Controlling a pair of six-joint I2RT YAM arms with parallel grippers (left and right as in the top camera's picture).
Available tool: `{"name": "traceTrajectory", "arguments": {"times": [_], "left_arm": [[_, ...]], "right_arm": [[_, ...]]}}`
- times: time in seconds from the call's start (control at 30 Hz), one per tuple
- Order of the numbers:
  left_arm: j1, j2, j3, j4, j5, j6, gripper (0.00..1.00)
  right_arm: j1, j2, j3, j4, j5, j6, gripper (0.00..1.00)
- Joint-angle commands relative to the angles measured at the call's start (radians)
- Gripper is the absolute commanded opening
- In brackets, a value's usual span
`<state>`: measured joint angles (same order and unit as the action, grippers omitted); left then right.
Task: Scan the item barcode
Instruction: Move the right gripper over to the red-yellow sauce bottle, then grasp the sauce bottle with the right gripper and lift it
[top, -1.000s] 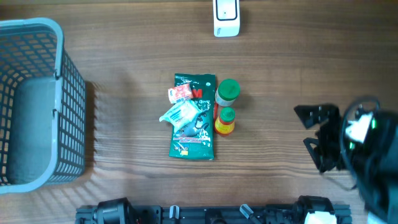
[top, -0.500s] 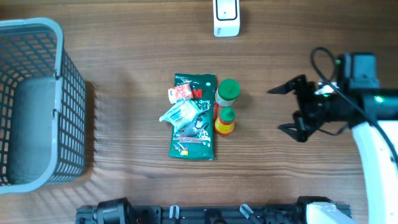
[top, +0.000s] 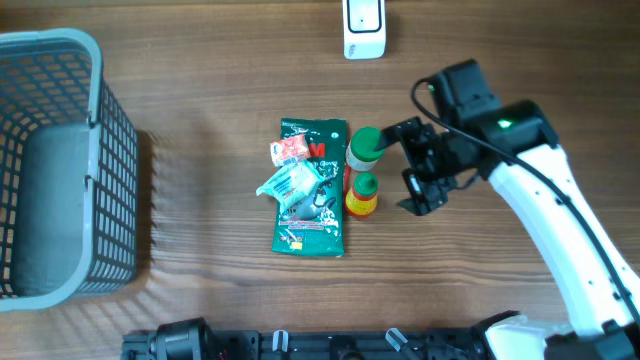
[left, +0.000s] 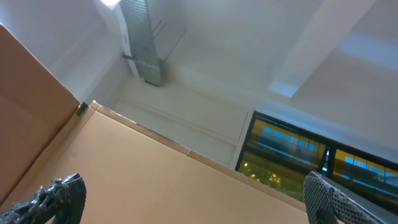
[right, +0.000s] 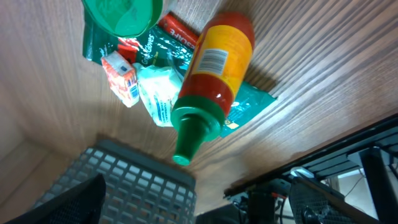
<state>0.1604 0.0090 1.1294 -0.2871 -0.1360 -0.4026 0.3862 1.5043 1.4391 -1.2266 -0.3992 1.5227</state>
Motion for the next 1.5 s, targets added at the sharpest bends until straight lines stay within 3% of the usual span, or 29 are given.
{"name": "traceTrajectory", "arguments": {"times": [0.0, 0.2, 0.4, 0.87, 1.03, 1.2, 1.47], "left_arm": [[0.008, -0.003, 0.001, -0.006, 0.005, -0.006, 1.0], [0.016, -0.003, 0.001, -0.006, 0.005, -0.006, 1.0], [0.066, -0.003, 0.001, -0.01, 0.005, -0.006, 1.0], [0.09, -0.003, 0.001, -0.01, 0.005, -0.006, 1.0], [0.089, -0.003, 0.001, -0.01, 0.005, -0.006, 1.0], [0.089, -0.003, 0.001, -0.01, 0.005, -0.006, 1.0], [0.067, -0.003, 0.001, -0.01, 0.005, -0.006, 1.0]], "right_arm": [[0.066, 0.104, 0.095, -0.017, 0.124, 0.092, 0.94], [0.093, 0.236, 0.128, -0.054, 0.139, 0.118, 0.94], [0.11, 0.315, 0.127, -0.074, 0.133, 0.084, 0.78], [0.223, 0.343, 0.124, -0.072, 0.266, 0.131, 0.74], [0.229, 0.381, 0.124, -0.073, 0.27, 0.121, 0.58], [0.229, 0.382, 0.124, -0.074, 0.261, 0.015, 0.52], [0.221, 0.375, 0.224, -0.164, 0.344, -0.455, 0.43]]}}
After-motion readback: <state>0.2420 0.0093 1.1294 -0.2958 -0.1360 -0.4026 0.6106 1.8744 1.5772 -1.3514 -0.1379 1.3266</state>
